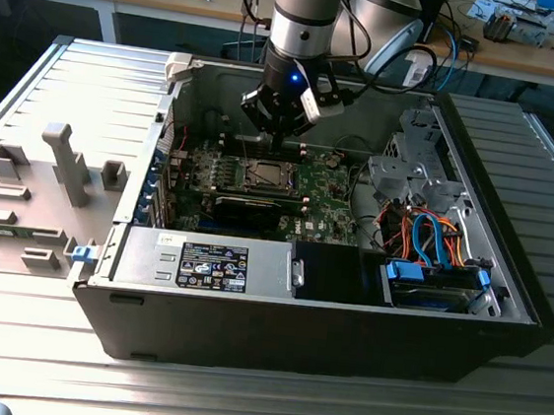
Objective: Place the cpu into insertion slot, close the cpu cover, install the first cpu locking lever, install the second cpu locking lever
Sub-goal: 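Install the first cpu locking lever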
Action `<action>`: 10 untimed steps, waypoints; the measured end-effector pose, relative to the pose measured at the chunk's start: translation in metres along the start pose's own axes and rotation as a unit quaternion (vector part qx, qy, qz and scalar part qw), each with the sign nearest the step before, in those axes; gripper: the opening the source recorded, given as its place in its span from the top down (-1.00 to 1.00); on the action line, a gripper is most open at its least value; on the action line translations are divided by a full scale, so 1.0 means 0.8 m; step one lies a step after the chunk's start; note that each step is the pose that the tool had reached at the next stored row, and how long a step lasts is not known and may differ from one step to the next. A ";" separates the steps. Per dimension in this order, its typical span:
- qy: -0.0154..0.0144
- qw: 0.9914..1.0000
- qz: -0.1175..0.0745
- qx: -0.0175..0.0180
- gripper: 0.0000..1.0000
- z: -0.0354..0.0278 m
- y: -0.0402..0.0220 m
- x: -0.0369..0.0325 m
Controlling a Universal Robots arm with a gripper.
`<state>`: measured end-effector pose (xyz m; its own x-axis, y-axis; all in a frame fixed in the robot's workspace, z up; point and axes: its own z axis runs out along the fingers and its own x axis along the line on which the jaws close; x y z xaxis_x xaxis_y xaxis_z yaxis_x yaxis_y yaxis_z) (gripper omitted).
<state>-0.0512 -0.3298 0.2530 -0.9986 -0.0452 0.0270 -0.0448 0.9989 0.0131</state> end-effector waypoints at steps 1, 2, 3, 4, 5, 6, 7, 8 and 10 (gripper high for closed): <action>0.000 1.000 0.000 0.000 0.79 -0.0005 0.0000 0.0002; 0.000 1.000 0.000 0.000 0.79 -0.0014 0.0000 0.0005; 0.000 1.000 0.000 0.000 0.79 -0.0019 0.0001 0.0009; 0.000 1.000 0.000 0.000 0.79 -0.0025 0.0001 0.0012; 0.000 1.000 0.000 0.000 0.79 -0.0031 0.0001 0.0018; -0.001 1.000 0.000 0.000 0.79 -0.0035 0.0001 0.0022; -0.001 1.000 0.000 0.000 0.79 -0.0044 0.0002 0.0034; -0.001 1.000 0.000 0.000 0.79 -0.0049 0.0003 0.0045; -0.002 1.000 0.000 0.000 0.79 -0.0061 0.0004 0.0062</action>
<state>-0.0560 -0.3298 0.2580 -0.9987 -0.0452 0.0237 -0.0449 0.9989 0.0139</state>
